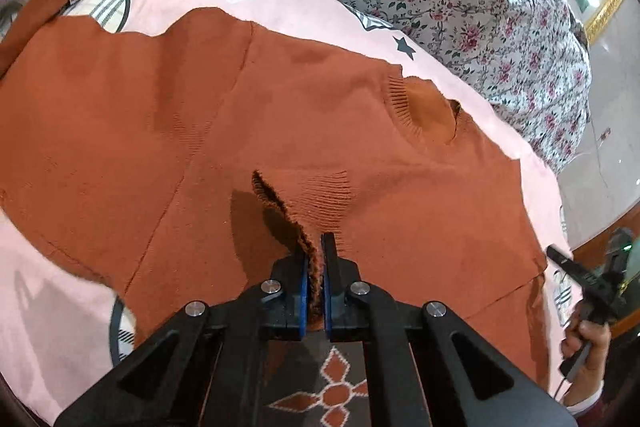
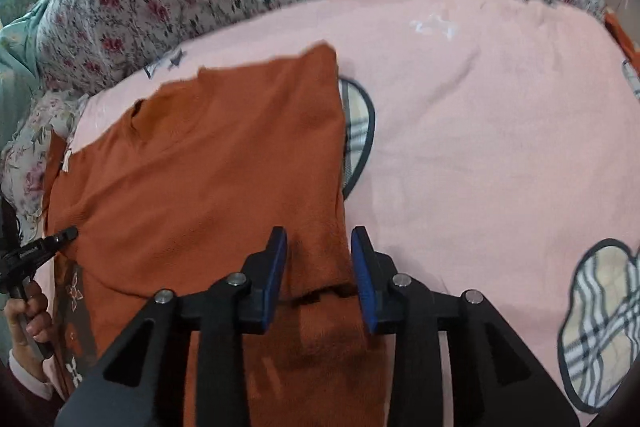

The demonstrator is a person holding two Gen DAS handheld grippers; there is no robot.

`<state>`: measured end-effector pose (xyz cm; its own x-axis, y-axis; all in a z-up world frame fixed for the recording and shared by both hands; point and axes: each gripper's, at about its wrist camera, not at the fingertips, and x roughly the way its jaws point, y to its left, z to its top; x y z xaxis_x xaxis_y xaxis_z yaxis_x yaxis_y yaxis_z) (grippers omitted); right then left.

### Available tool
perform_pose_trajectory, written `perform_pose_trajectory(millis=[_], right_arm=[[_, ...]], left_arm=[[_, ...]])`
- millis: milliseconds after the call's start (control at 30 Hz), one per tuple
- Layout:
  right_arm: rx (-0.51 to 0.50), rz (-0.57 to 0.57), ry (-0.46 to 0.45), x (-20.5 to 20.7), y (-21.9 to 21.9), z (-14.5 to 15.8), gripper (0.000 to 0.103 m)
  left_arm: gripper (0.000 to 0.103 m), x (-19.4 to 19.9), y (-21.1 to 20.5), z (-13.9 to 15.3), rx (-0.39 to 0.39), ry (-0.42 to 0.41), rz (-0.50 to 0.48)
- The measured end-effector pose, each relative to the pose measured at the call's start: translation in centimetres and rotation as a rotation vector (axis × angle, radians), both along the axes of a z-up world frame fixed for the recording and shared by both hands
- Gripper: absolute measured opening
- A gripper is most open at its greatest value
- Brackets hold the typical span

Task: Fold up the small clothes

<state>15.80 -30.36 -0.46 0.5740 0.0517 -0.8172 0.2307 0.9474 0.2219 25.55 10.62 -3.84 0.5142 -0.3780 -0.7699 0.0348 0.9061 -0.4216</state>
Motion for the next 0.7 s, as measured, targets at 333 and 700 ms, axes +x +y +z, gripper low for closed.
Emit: perform_pose_trajectory(millis=[333,700], right_arm=[[0.062,0.037,0.064,2.3,0.5,-3.9,0.040],[0.096,0.118,-0.038,0.8,2.6,0.4,0.041]], left_arm=[[0.014,0.3,0.4,-0.9,0.028,0.050,-0.007],[0.074,-1.5,8.8,4.0,0.124,-0.050,0.205]])
